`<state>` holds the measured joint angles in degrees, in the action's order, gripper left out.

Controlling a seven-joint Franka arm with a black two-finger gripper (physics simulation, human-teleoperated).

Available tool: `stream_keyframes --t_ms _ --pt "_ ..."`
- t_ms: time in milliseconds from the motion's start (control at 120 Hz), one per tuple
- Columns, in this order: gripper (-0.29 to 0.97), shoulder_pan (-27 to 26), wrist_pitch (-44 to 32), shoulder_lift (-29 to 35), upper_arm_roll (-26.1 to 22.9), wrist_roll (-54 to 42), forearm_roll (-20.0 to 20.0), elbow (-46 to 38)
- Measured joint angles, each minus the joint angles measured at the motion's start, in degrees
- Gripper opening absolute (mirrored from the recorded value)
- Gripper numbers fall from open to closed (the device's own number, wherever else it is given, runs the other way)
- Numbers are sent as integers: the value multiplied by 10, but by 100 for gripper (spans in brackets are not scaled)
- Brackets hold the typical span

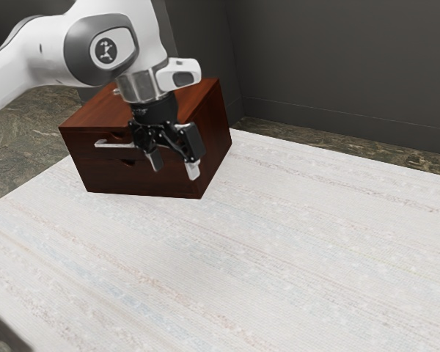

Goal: Pull the drawer handle with one arm to open the drawer

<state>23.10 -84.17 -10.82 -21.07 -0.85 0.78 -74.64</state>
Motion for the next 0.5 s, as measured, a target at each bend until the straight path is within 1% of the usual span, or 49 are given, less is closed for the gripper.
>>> stream_keyframes --t_ms 242,308,358,433,500 --pt "68 2 -7 -1 0 1 5 8" --pt "68 3 12 29 2 1 5 65" --pt "68 6 38 60 5 0 9 85" --pt "68 2 66 76 5 -2 16 80" --pt "68 -1 83 89 6 -22 22 44"
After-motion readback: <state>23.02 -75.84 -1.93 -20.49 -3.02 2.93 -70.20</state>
